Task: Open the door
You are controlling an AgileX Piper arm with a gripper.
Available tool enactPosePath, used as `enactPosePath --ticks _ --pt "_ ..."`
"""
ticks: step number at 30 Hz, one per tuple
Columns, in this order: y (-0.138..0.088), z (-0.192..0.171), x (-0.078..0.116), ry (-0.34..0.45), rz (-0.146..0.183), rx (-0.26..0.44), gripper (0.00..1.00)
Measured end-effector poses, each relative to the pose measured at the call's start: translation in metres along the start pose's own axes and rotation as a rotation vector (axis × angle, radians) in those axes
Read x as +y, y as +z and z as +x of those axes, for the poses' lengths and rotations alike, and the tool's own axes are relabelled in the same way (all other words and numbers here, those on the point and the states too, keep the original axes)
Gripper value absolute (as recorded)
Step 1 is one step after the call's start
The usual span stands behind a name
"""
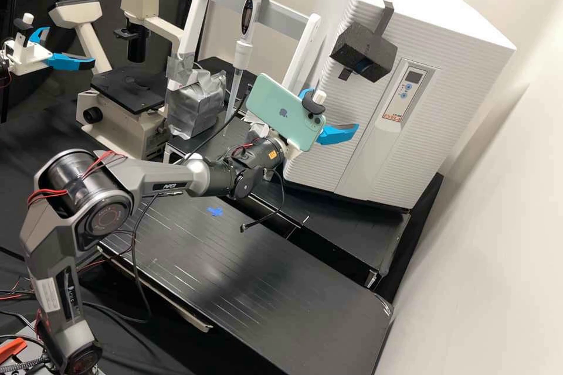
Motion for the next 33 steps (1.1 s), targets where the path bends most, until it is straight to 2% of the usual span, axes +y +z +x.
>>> enactPosePath --ticks 12,24,33 --pt "-0.0003 -0.0001 -0.0005 -0.014 -0.022 0.010 0.00" --pt "0.0088 -0.0051 0.0057 -0.017 -0.016 0.034 0.00" --pt "0.0088 -0.0068 0.0046 -0.030 -0.026 0.042 0.00"
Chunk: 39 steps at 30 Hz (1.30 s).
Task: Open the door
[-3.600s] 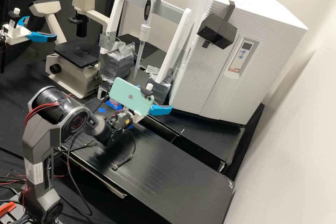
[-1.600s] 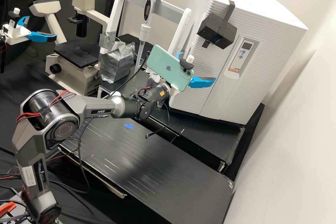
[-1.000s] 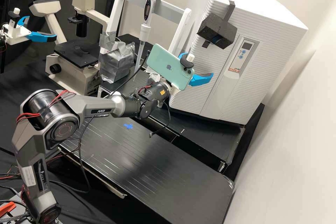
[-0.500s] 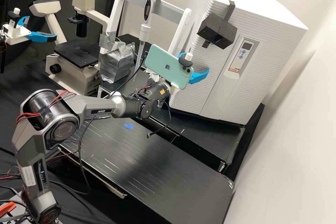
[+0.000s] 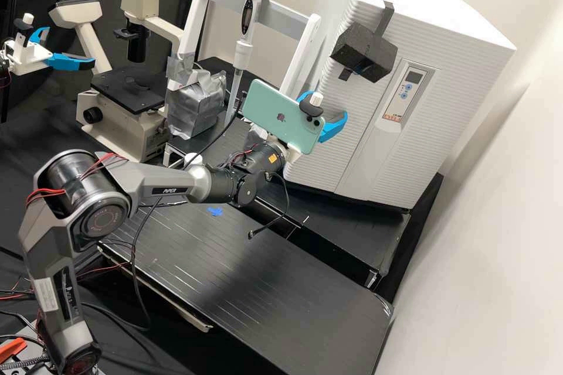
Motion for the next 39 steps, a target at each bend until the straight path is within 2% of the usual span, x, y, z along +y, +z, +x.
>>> enactPosePath --ticks 22,29,33,39 --pt "0.003 -0.011 0.001 0.017 0.002 0.012 0.00" --pt "0.013 -0.029 0.006 0.051 0.015 0.023 0.00" --pt "0.018 -0.048 0.011 0.087 0.010 0.028 0.00" --pt "0.031 -0.077 0.016 0.152 0.051 -0.005 0.00"
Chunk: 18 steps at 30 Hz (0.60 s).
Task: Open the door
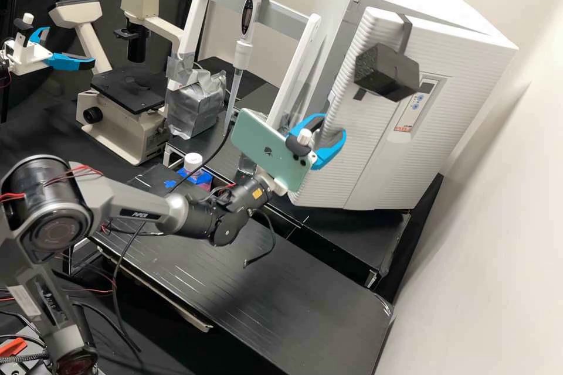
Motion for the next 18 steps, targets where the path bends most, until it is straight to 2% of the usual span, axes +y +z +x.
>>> enactPosePath --ticks 7,16,17,18 --pt "0.012 -0.020 0.008 0.071 0.031 -0.034 0.00" --pt "0.013 -0.022 0.009 0.088 0.037 -0.032 0.00" --pt "0.014 -0.022 0.010 0.090 0.036 -0.033 1.00" --pt "0.015 -0.024 0.010 0.092 0.035 -0.037 1.00"
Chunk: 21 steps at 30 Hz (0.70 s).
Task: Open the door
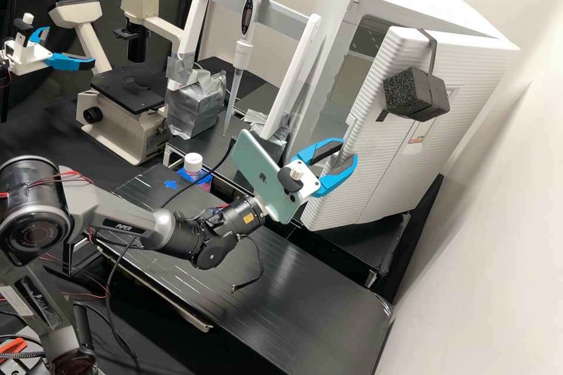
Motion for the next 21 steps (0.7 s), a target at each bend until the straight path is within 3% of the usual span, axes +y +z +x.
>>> enactPosePath --ticks 5,8,10,13,16,19,21 --pt "0.001 -0.018 0.008 0.024 0.001 -0.008 1.00" --pt "-0.009 -0.039 0.012 0.026 0.013 0.022 1.00" --pt "-0.022 -0.057 0.011 0.021 0.008 0.082 1.00" --pt "-0.050 -0.080 0.006 0.006 -0.017 0.229 1.00" --pt "-0.074 -0.096 -0.005 -0.043 0.009 0.357 1.00" --pt "-0.093 -0.106 -0.020 -0.128 0.065 0.460 1.00" --pt "-0.100 -0.109 -0.031 -0.181 0.063 0.487 1.00"
